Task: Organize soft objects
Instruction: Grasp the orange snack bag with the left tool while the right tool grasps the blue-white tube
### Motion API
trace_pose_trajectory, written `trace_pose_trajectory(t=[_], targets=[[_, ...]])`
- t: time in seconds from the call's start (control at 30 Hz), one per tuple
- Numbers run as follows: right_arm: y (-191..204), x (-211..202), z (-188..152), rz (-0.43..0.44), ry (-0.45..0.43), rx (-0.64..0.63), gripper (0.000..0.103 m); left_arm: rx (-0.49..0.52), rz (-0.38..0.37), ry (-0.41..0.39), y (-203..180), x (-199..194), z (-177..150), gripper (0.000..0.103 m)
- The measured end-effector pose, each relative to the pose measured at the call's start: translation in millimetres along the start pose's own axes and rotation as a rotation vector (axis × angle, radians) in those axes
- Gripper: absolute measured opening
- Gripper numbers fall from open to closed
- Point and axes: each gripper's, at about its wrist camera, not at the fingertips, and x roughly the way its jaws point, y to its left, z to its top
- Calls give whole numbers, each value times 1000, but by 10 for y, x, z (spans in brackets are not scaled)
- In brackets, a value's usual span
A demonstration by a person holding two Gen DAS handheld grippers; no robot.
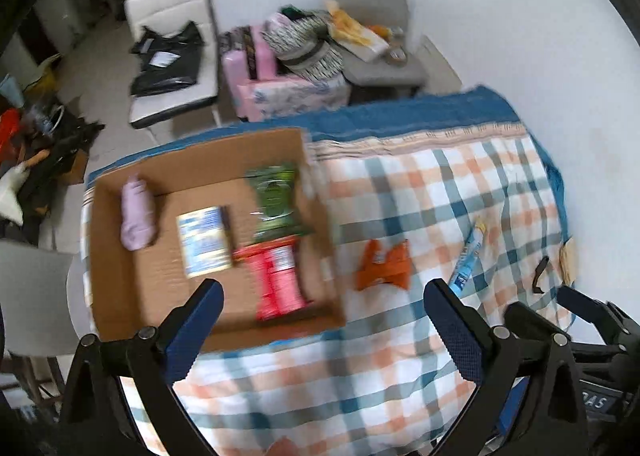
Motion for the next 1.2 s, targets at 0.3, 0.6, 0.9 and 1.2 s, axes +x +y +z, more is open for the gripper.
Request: trace_pose_trajectory(t=[0.3,0.6,0.9,1.2], targets=[[-1292,981,304,-26,180,194,103,107,36,354,-830,1547,388,103],[-1708,1946,243,102,360,363,103,88,55,568,-960,2440,300,103],[-1716,2406,318,117,423,389,92,92,66,673,-1012,2870,97,102],[-1562,2683,321,83,487,382,41,145,98,625,-1176,2893,-21,59]])
